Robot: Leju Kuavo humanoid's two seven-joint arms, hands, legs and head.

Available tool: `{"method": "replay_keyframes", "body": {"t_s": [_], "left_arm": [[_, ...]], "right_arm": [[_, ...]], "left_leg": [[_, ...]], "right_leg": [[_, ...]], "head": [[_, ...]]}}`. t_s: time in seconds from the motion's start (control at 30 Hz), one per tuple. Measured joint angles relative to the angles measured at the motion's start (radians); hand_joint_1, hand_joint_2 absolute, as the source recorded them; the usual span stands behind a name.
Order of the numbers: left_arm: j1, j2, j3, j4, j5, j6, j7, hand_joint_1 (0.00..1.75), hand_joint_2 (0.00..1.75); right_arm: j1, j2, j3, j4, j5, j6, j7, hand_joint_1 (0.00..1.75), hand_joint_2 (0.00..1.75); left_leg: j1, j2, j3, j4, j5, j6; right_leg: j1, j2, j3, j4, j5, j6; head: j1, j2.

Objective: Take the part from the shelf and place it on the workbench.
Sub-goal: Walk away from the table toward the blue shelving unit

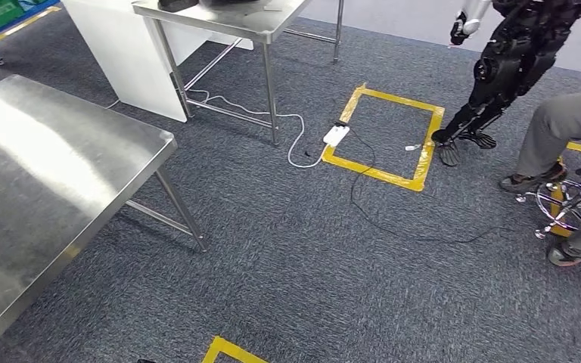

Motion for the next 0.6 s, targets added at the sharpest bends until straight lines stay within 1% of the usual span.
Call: {"method": "replay_keyframes", "body": {"t_s": [0.03, 0.07, 0.1, 0.13, 0.17, 0.2, 0.23, 0.27, 0.3, 0.33, 0.37, 0.4, 0.43, 0.47, 0.5, 0.53, 0.57, 0.6], "left_arm": [[0.002, 0.0, 0.0, 0.0, 0.0, 0.001, 0.0, 0.0, 0.0], [0.003, 0.001, 0.0, 0.0, 0.0, 0.001, 0.0, 0.0, 0.0], [0.003, 0.001, 0.0, 0.0, 0.0, 0.001, 0.0, 0.0, 0.0], [0.003, 0.001, 0.0, 0.0, 0.0, 0.001, 0.0, 0.0, 0.0], [0.003, 0.002, 0.0, 0.0, -0.001, 0.001, -0.001, 0.0, 0.0], [0.003, 0.003, 0.0, 0.0, -0.001, 0.001, -0.001, 0.0, 0.0], [0.003, 0.004, 0.0, 0.0, -0.002, 0.001, -0.002, 0.0, 0.0], [0.002, 0.005, 0.0, 0.0, -0.003, 0.0, -0.002, 0.0, 0.0], [0.001, 0.006, 0.0, 0.0, -0.003, -0.002, -0.002, 0.0, 0.0], [0.0, 0.006, 0.0, 0.0, -0.003, -0.003, -0.003, 0.0, 0.0], [-0.001, 0.005, 0.0, 0.0, -0.003, -0.004, -0.004, 0.0, 0.0], [-0.001, 0.005, 0.0, 0.0, -0.004, -0.005, -0.004, 0.0, 0.0], [0.0, 0.005, 0.0, 0.0, -0.004, -0.005, -0.004, 0.0, 0.0], [0.002, 0.005, 0.0, 0.0, -0.004, -0.005, -0.005, 0.0, 0.0], [0.004, 0.005, 0.0, 0.0, -0.003, -0.005, -0.005, 0.0, 0.0], [0.005, 0.005, 0.0, 0.0, -0.002, -0.004, -0.005, 0.0, 0.0], [0.006, 0.004, 0.0, 0.0, 0.0, -0.003, -0.005, 0.0, 0.0], [0.006, 0.004, 0.0, 0.0, 0.002, -0.002, -0.005, 0.0, 0.0]], "right_arm": [[0.0, 0.0, 0.0, 0.0, 0.0, 0.001, 0.0, 0.0, 1.75], [0.0, 0.001, 0.0, 0.0, -0.001, 0.001, 0.0, 0.0, 1.75], [0.001, 0.001, 0.0, 0.0, -0.002, 0.002, 0.0, 0.0, 1.75], [0.002, 0.001, 0.0, 0.0, -0.003, 0.002, 0.0, 0.0, 1.75], [0.003, 0.001, 0.0, 0.0, -0.004, 0.002, 0.0, 0.0, 1.75], [0.002, 0.002, 0.0, 0.0, -0.004, 0.002, 0.0, 0.0, 1.75], [0.001, 0.004, 0.0, 0.0, -0.005, 0.002, 0.0, 0.0, 1.75], [0.0, 0.005, 0.0, 0.0, -0.005, 0.002, 0.0, 0.0, 1.75], [0.0, 0.006, 0.0, 0.0, -0.005, 0.002, 0.0, 0.0, 1.75], [0.001, 0.006, 0.0, 0.0, -0.005, 0.002, 0.0, 0.0, 1.75], [0.004, 0.005, 0.0, 0.0, -0.005, 0.001, 0.0, 0.0, 1.75], [0.005, 0.005, 0.0, 0.0, -0.005, 0.001, -0.001, 0.0, 1.75], [0.004, 0.005, 0.0, 0.0, -0.006, 0.0, -0.002, 0.0, 1.75], [0.002, 0.005, 0.0, 0.0, -0.005, 0.0, -0.005, 0.0, 1.75], [0.0, 0.005, 0.0, 0.0, -0.004, 0.001, -0.009, 0.0, 1.75], [0.0, 0.004, 0.0, 0.0, -0.002, 0.001, -0.012, 0.0, 1.75], [0.0, 0.004, 0.0, 0.0, 0.0, 0.002, -0.014, 0.0, 1.75], [0.002, 0.003, 0.0, 0.0, 0.001, 0.003, -0.015, 0.0, 1.75]], "left_leg": [[-0.002, -0.009, -0.027, 0.056, -0.02, 0.004], [-0.004, -0.014, -0.04, 0.081, -0.019, 0.009], [-0.007, -0.017, -0.035, 0.067, 0.001, 0.017], [-0.011, -0.025, -0.012, 0.016, 0.036, 0.026], [-0.014, -0.046, 0.02, -0.054, 0.073, 0.035], [-0.016, -0.069, 0.05, -0.118, 0.1, 0.044], [-0.019, -0.086, 0.071, -0.164, 0.116, 0.049], [-0.022, -0.097, 0.082, -0.189, 0.121, 0.052], [-0.024, -0.09, 0.084, -0.195, 0.12, 0.053], [-0.025, -0.078, 0.086, -0.201, 0.124, 0.055], [-0.024, -0.066, 0.09, -0.21, 0.13, 0.057], [-0.023, -0.053, 0.094, -0.22, 0.136, 0.061], [-0.021, -0.038, 0.098, -0.23, 0.142, 0.063], [-0.022, -0.022, 0.099, -0.234, 0.144, 0.065], [-0.022, -0.005, 0.098, -0.235, 0.144, 0.066], [-0.023, 0.012, 0.096, -0.234, 0.144, 0.065], [-0.023, 0.027, 0.095, -0.234, 0.144, 0.065], [-0.022, 0.041, 0.095, -0.234, 0.143, 0.063]], "right_leg": [[0.005, 0.014, -0.002, 0.0, 0.001, -0.003], [0.01, 0.029, -0.003, 0.0, 0.003, -0.005], [0.013, 0.044, -0.003, 0.001, 0.004, -0.007], [0.016, 0.059, -0.001, 0.001, 0.004, -0.008], [0.016, 0.072, 0.0, 0.0, 0.005, -0.008], [0.019, 0.085, -0.001, 0.001, 0.005, -0.007], [0.019, 0.097, -0.003, 0.002, 0.007, -0.005], [0.019, 0.108, -0.007, 0.002, 0.009, -0.002], [0.018, 0.119, -0.011, 0.001, 0.012, 0.003], [0.017, 0.126, -0.016, 0.0, 0.015, 0.008], [0.017, 0.116, -0.022, 0.005, 0.014, 0.011], [0.019, 0.092, -0.034, 0.023, 0.005, 0.011], [0.021, 0.061, -0.055, 0.061, -0.014, 0.01], [0.019, 0.029, -0.084, 0.118, -0.041, 0.008], [0.017, 0.011, -0.117, 0.182, -0.069, 0.009], [0.013, 0.004, -0.144, 0.238, -0.09, 0.012], [0.008, -0.001, -0.157, 0.267, -0.098, 0.019], [0.003, -0.005, -0.147, 0.256, -0.089, 0.029]], "head": [[0.0, 0.0], [0.0, 0.0], [0.0, 0.0], [0.0, 0.0], [0.0, 0.0], [0.001, 0.0], [0.001, 0.0], [0.001, 0.0], [0.0, 0.0], [0.0, 0.0], [0.001, 0.0], [0.002, 0.0], [0.004, 0.0], [0.005, 0.0], [0.006, 0.0], [0.007, 0.0], [0.006, 0.0], [0.007, 0.0]]}}
